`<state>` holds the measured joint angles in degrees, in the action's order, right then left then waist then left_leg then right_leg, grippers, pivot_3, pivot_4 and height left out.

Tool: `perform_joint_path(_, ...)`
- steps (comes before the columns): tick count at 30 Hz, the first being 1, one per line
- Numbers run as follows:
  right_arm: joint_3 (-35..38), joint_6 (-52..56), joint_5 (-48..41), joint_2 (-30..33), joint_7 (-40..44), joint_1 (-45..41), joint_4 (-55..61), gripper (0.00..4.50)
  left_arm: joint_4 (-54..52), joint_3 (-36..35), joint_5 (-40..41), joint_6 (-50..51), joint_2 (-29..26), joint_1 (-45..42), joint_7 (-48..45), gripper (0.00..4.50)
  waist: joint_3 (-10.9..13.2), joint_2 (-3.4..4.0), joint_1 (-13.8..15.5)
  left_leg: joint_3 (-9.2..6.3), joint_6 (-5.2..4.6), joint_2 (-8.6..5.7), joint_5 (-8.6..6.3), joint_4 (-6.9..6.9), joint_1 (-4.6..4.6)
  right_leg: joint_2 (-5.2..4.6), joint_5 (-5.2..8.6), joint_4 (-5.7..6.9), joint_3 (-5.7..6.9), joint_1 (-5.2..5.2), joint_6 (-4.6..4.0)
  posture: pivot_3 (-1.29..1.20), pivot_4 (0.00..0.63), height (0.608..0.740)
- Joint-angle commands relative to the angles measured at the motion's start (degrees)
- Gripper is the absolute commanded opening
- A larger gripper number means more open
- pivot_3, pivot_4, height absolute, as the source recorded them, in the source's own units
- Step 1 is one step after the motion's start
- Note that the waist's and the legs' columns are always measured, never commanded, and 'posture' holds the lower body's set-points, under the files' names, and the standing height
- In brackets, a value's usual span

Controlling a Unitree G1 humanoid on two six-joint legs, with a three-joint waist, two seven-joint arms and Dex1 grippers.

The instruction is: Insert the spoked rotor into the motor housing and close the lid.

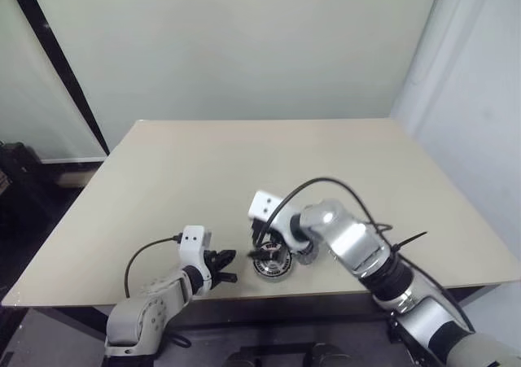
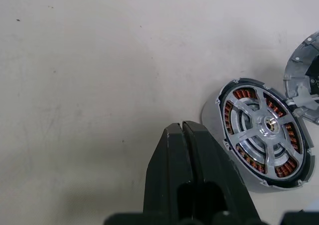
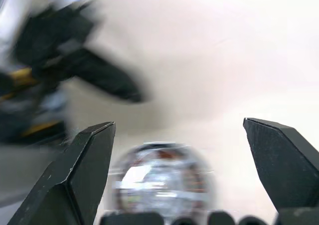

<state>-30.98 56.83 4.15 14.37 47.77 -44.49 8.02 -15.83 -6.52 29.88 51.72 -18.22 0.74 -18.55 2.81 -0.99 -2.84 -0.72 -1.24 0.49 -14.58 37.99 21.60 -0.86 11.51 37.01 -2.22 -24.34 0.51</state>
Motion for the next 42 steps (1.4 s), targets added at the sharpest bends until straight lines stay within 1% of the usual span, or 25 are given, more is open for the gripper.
perform_joint_path(1, 3.6, -1.8, 0.1, 4.6, -0.4, -2.2, 1.5, 4.49, 0.1, 0.3, -0.5, -0.9, -0.7, -2.0, -0.8, 0.0, 0.0, 0.0, 0.0, 0.0, 0.0, -0.02, 0.0, -0.01, 0.01, -0.02, 0.0, -0.03, 0.0, 0.0, 0.0, 0.0, 0.0, 0.74)
perform_joint_path(4, 3.6, -4.1, 0.8, 9.2, 0.2, -2.8, 0.5, 4.49, 0.6, 0.6, -0.8, -1.3, -1.0, -2.6, -1.2, 0.0, 0.0, 0.0, 0.0, 0.03, -0.01, -0.03, -0.01, -0.07, 0.03, -0.02, 0.0, -0.04, -0.03, -0.03, 0.0, 0.0, 0.0, 0.74)
perform_joint_path(8, 0.8, -9.7, 5.5, 17.2, -0.4, -3.1, -3.6, 4.49, 0.9, 0.8, -1.1, -1.8, -1.4, -3.2, -1.7, 0.0, 0.0, 0.0, 0.0, 0.03, -0.04, -0.03, -0.02, -0.12, 0.03, 0.01, 0.0, -0.03, -0.03, -0.06, 0.0, 0.0, 0.0, 0.74)
perform_joint_path(10, -0.7, -11.6, 7.5, 19.3, -0.5, -2.7, -5.7, 4.49, 0.9, 0.7, -1.2, -2.1, -1.7, -3.1, -2.0, 0.0, 0.0, 0.0, 0.0, 0.03, -0.04, -0.03, -0.02, -0.12, 0.03, 0.01, 0.0, -0.04, -0.03, -0.05, -0.01, 0.0, 0.0, 0.74)
perform_joint_path(13, -1.7, -14.4, 8.9, 20.5, -0.2, -0.6, -8.5, 4.49, 0.6, 0.7, -1.1, -2.4, -2.4, -2.8, -2.8, 0.0, 0.0, 0.0, -0.1, 0.09, -0.05, 0.0, -0.02, -0.11, 0.01, 0.01, 0.01, -0.05, -0.06, -0.05, -0.01, 0.0, 0.0, 0.74)
perform_joint_path(18, -2.2, -16.0, 9.0, 18.5, -0.2, 3.5, -9.6, 4.49, -0.2, 0.2, -0.8, -1.7, -3.2, -2.4, -3.1, 0.0, 0.0, 0.0, 0.0, 0.05, -0.06, 0.0, -0.01, -0.08, 0.02, 0.04, 0.0, -0.03, -0.06, -0.03, -0.01, 0.0, 0.0, 0.74)
perform_joint_path(20, -1.3, -15.5, 7.6, 15.9, -0.6, 5.5, -8.8, 4.49, -0.5, 0.0, -0.7, -1.5, -3.5, -2.3, -3.1, 0.0, 0.0, 0.0, -0.1, 0.06, -0.06, 0.0, -0.01, -0.07, 0.03, 0.03, 0.0, -0.04, -0.07, -0.03, -0.01, 0.0, 0.0, 0.74)
perform_joint_path(25, 1.8, -12.5, 3.4, 7.3, -2.5, 10.0, -5.9, 4.49, -1.3, -0.4, -0.4, -0.9, -4.4, -1.7, -3.1, 0.0, 0.0, -0.01, 0.0, 0.02, -0.06, 0.05, -0.01, -0.06, 0.01, 0.08, -0.01, 0.02, -0.06, -0.02, 0.01, 0.0, 0.0, 0.74)
perform_joint_path(29, 1.9, -11.3, 2.6, 3.5, -4.5, 11.4, -5.7, 4.49, -1.9, -0.6, 0.0, -0.4, -5.0, -1.3, -3.1, 0.0, 0.0, 0.0, 0.0, 0.04, -0.06, 0.05, -0.01, -0.02, 0.01, 0.05, 0.0, 0.01, -0.07, -0.01, 0.0, 0.0, 0.0, 0.74)
perform_joint_path(31, 1.4, -12.3, 2.4, 1.9, -5.6, 12.2, -7.4, 4.49, -2.5, -0.7, 0.1, 0.0, -5.1, -1.2, -2.9, 0.0, 0.0, -0.01, 0.0, 0.04, -0.06, 0.04, -0.01, 0.0, 0.0, 0.03, 0.0, 0.0, -0.08, 0.0, 0.01, 0.0, 0.0, 0.74)
perform_joint_path(34, 1.6, -14.0, 2.3, 0.7, -6.6, 12.4, -9.5, 4.49, -3.2, -0.9, 0.3, 0.8, -5.4, -1.1, -2.7, 0.0, 0.0, -0.01, 0.0, 0.04, -0.05, 0.04, -0.01, 0.0, -0.01, 0.03, 0.0, 0.0, -0.06, 0.01, 0.0, 0.0, 0.0, 0.74)
perform_joint_path(39, 4.6, -15.1, -0.6, 0.9, -4.8, 12.1, -10.0, 4.49, -3.6, -1.3, 0.2, 1.4, -5.9, -0.9, -2.5, 0.0, 0.0, 0.0, 0.0, 0.05, -0.05, 0.03, -0.01, -0.01, 0.0, 0.03, 0.0, 0.0, -0.07, -0.01, 0.0, 0.0, 0.0, 0.74)
perform_joint_path(42, 7.4, -15.5, -4.5, 1.8, -1.3, 11.5, -11.2, 4.49, -3.8, -1.4, 0.3, 1.5, -5.9, -0.8, -2.5, 0.0, 0.0, 0.0, 0.0, 0.04, -0.06, 0.03, -0.01, -0.02, 0.0, 0.04, 0.0, 0.0, -0.06, 0.0, 0.0, 0.0, 0.0, 0.74)
